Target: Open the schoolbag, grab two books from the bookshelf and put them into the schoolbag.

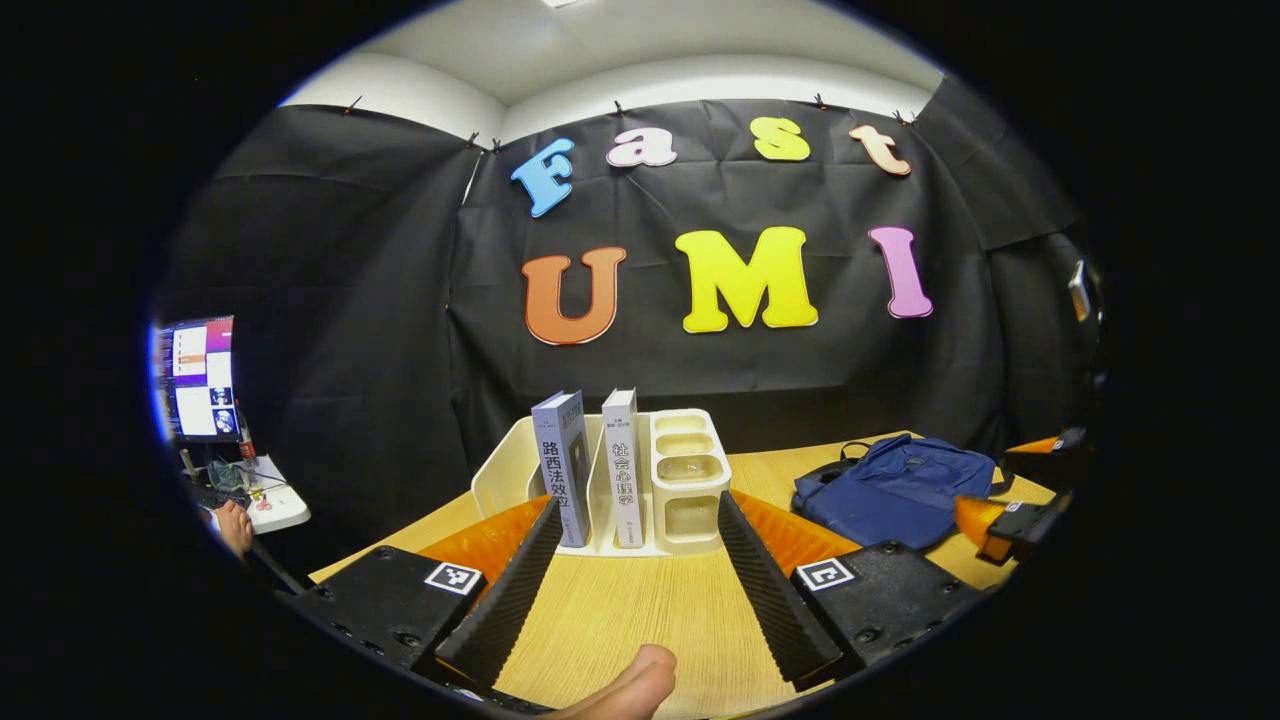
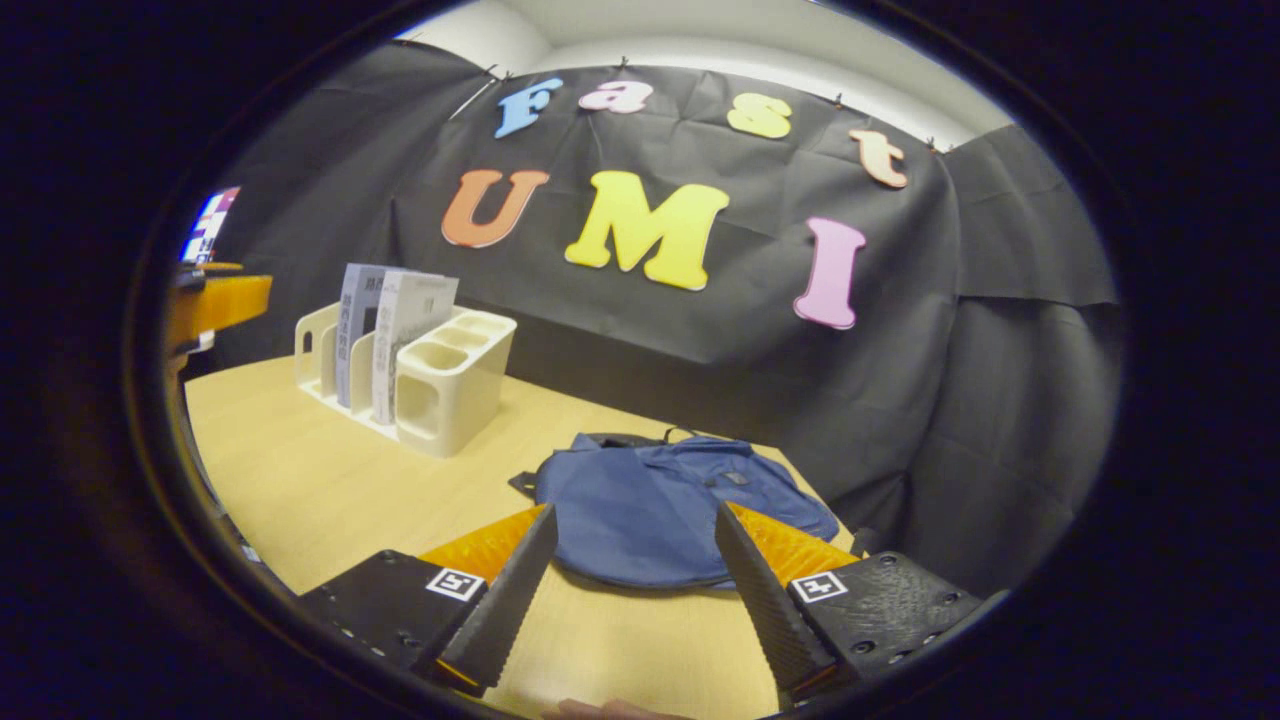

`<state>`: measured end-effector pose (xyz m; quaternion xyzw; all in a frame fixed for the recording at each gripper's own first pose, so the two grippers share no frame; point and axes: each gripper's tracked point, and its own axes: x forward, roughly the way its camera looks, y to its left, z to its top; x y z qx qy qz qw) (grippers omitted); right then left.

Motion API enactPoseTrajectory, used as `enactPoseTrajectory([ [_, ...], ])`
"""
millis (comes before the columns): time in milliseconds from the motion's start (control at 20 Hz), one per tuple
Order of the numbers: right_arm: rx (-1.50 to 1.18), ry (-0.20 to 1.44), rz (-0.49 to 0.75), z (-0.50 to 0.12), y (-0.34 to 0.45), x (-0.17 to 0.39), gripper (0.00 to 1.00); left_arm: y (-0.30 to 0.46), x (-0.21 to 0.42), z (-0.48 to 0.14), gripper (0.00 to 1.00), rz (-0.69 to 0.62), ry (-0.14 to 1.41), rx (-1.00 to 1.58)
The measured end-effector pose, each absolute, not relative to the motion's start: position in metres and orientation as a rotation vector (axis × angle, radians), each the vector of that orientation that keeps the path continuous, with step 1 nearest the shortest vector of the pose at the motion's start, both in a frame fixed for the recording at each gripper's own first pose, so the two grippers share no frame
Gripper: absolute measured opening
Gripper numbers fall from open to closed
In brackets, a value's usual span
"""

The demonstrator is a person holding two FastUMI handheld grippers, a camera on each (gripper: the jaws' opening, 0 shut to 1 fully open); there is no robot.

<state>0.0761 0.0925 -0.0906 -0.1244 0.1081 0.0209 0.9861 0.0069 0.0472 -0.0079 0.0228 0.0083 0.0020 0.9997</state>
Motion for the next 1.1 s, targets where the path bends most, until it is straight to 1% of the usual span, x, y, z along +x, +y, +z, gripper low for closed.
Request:
enactPoseTrajectory([
  [50,-0.270,0.241,0.052,-0.099,0.100,0.086,0.95,0.047,0.007,-0.008,0.98,0.003,0.013,0.044],
  [350,-0.442,0.386,0.090,-0.153,0.135,0.145,0.95,0.059,0.015,-0.014,0.98,0.015,0.021,0.041],
  [500,-0.502,0.439,0.079,-0.169,0.142,0.170,0.94,0.066,0.018,-0.017,0.98,0.030,0.036,0.028],
  [600,-0.554,0.478,0.063,-0.180,0.144,0.183,0.94,0.070,0.020,-0.020,0.98,0.035,0.043,0.024],
  [650,-0.585,0.502,0.057,-0.185,0.144,0.187,0.98,0.072,0.021,-0.021,0.98,0.037,0.046,0.021],
  [700,-0.617,0.515,0.052,-0.190,0.146,0.193,0.93,0.073,0.021,-0.022,0.98,0.036,0.050,0.018],
  [900,-0.740,0.492,-0.021,-0.187,0.144,0.214,0.93,0.072,0.024,-0.025,0.98,0.025,0.064,0.003],
  [950,-0.751,0.504,-0.035,-0.189,0.145,0.216,0.98,0.073,0.024,-0.028,0.98,0.023,0.068,-0.004],
  [1000,-0.759,0.504,-0.053,-0.188,0.144,0.220,0.91,0.072,0.025,-0.029,0.98,0.020,0.073,-0.007],
  [1050,-0.756,0.516,-0.061,-0.188,0.144,0.221,0.89,0.072,0.025,-0.030,0.98,0.020,0.077,-0.007],
  [1100,-0.741,0.530,-0.068,-0.190,0.145,0.222,0.83,0.074,0.025,-0.031,0.98,0.021,0.080,-0.006],
])
